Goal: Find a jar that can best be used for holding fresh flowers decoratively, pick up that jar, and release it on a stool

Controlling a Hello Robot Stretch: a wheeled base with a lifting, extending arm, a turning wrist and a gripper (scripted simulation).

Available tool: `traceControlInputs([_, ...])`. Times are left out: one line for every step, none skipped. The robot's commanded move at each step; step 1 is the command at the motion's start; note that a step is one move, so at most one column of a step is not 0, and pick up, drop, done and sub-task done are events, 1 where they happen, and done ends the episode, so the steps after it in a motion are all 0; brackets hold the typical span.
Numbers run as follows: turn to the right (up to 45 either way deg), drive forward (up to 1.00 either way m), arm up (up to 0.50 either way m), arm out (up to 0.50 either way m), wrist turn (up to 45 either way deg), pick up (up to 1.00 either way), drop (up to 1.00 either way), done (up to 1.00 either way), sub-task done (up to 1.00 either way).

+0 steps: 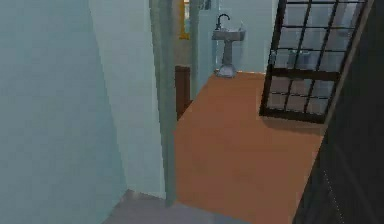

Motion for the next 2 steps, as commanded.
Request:
traceControlInputs([0.0,0.9,0.0,0.0,0.0,0.0,0.0,0.0,0.0])
traceControlInputs([15.0,0.0,0.0,0.0,0.0,0.0,0.0,0.0,0.0])
